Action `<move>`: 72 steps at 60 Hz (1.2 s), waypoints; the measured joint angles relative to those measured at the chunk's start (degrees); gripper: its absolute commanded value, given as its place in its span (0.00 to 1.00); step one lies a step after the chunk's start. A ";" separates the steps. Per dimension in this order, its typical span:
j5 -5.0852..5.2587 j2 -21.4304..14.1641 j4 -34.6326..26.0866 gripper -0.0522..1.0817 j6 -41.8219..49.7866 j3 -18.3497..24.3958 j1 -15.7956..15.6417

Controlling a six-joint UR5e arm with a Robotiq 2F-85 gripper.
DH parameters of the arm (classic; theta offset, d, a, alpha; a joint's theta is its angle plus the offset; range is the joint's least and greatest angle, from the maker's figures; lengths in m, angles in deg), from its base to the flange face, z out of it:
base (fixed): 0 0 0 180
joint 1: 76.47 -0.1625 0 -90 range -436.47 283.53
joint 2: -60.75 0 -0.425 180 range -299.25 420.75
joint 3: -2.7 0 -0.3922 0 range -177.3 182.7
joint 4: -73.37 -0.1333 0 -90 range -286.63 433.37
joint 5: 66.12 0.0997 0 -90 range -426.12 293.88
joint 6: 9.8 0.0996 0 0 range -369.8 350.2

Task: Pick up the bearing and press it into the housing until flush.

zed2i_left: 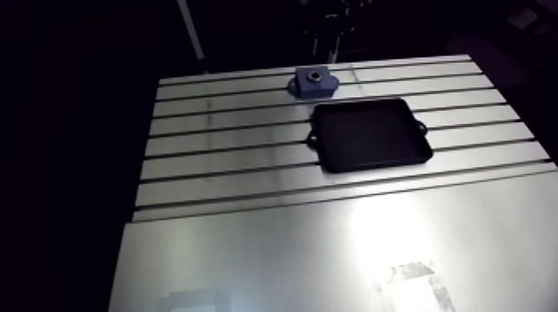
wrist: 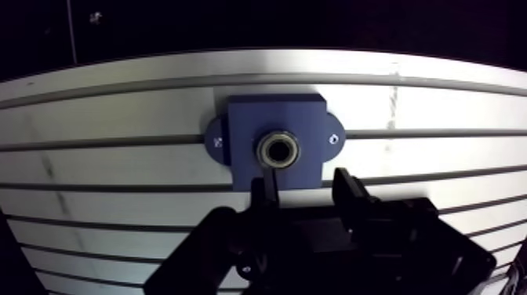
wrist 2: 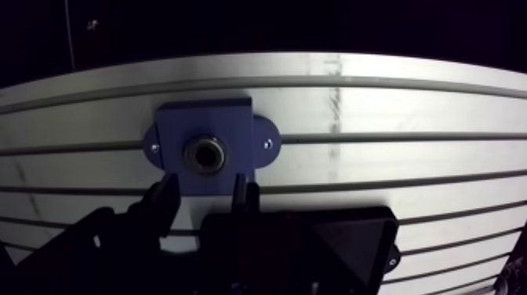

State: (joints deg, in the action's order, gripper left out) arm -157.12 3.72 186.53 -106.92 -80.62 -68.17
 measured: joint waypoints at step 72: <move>0.96 2.50 1.18 1.00 -3.32 -0.14 -0.38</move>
State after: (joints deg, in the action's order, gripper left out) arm -156.16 6.21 187.71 -110.24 -80.76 -68.56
